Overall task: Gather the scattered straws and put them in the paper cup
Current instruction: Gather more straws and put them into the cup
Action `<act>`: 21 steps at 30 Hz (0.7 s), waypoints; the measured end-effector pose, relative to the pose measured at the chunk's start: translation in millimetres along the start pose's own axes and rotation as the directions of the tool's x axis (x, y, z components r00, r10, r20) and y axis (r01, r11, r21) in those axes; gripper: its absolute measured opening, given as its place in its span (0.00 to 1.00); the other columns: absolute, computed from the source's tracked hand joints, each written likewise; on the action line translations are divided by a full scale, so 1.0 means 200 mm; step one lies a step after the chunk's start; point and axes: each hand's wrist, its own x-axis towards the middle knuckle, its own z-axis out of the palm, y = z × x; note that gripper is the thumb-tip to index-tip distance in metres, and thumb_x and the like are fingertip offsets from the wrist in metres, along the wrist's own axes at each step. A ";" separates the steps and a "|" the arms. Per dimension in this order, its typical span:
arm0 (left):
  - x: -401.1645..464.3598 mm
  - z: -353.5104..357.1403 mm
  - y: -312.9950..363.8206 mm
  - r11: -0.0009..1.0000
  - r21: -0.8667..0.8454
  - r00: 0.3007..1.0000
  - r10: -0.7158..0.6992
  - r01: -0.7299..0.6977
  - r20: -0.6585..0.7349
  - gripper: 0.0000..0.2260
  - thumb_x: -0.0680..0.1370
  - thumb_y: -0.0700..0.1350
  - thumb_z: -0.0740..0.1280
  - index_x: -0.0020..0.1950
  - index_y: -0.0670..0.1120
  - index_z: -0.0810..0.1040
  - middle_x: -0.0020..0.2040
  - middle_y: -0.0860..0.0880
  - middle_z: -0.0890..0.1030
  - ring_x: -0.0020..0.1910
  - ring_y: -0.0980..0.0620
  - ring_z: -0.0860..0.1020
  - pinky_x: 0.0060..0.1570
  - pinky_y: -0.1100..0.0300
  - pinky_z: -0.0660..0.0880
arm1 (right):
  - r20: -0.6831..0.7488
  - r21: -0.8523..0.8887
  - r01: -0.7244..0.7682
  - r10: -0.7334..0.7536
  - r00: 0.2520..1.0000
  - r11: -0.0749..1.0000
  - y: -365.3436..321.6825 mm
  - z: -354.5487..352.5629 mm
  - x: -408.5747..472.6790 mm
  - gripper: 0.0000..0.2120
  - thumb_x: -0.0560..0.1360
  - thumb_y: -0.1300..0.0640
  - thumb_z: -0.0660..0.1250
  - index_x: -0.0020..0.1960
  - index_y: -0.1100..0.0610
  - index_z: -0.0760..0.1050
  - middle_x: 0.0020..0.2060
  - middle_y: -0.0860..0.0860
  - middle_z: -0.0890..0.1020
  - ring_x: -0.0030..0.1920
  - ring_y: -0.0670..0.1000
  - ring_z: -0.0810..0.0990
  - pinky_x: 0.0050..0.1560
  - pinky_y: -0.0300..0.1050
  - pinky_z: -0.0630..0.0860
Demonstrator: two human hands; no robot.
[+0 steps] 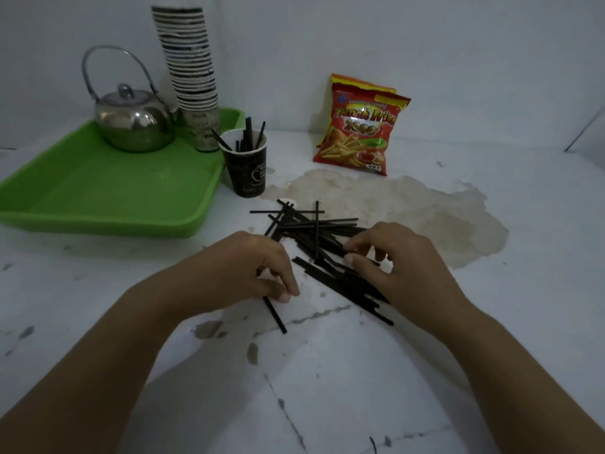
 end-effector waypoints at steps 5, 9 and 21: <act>-0.01 0.01 0.01 0.994 0.077 0.982 -0.095 0.084 0.163 0.11 0.64 0.47 0.78 0.43 0.58 0.83 0.47 0.62 0.78 0.51 0.65 0.72 0.47 0.77 0.67 | 0.168 -0.068 0.077 -0.065 0.984 0.995 -0.03 0.04 -0.01 0.08 0.73 0.51 0.68 0.50 0.51 0.79 0.42 0.46 0.79 0.45 0.44 0.71 0.41 0.30 0.64; 0.00 0.03 0.00 0.995 0.075 0.984 -0.075 0.063 0.164 0.09 0.63 0.46 0.78 0.39 0.57 0.84 0.43 0.60 0.79 0.48 0.63 0.74 0.43 0.76 0.68 | 0.219 -0.127 0.094 -0.065 0.974 0.987 -0.04 0.06 -0.02 0.12 0.73 0.50 0.66 0.55 0.50 0.78 0.46 0.47 0.78 0.50 0.47 0.71 0.43 0.35 0.61; 0.02 0.03 0.03 0.994 0.104 0.967 0.069 -0.045 -0.245 0.04 0.72 0.42 0.71 0.43 0.51 0.79 0.38 0.56 0.79 0.39 0.57 0.76 0.39 0.64 0.73 | 0.244 -0.179 0.104 -0.058 0.968 0.978 -0.05 0.09 -0.02 0.16 0.73 0.52 0.67 0.60 0.53 0.76 0.47 0.53 0.79 0.50 0.53 0.73 0.43 0.43 0.66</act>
